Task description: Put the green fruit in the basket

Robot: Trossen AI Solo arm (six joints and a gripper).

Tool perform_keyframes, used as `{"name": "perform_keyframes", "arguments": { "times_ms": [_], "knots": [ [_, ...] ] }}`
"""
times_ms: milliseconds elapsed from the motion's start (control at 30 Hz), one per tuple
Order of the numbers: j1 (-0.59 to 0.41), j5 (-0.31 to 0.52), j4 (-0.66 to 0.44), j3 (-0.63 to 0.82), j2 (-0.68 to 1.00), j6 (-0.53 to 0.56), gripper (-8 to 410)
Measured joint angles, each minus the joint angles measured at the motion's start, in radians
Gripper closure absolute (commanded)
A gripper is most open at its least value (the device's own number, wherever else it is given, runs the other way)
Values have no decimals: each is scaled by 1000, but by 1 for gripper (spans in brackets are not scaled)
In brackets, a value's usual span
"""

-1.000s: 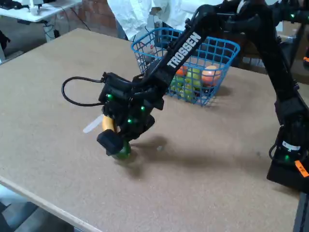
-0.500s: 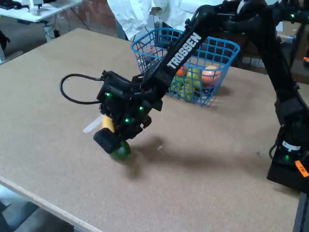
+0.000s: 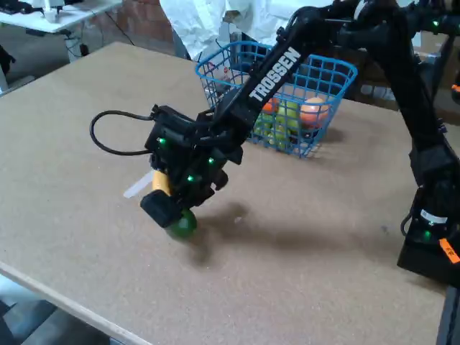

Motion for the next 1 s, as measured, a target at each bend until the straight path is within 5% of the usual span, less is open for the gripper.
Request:
{"name": "perform_keyframes", "arguments": {
  "times_ms": [433, 1000],
  "knots": [
    [0, 15, -67, -1, -45, 48, 299],
    [-5, 77, -219, 2, -384, -7, 299]
  ]
}}
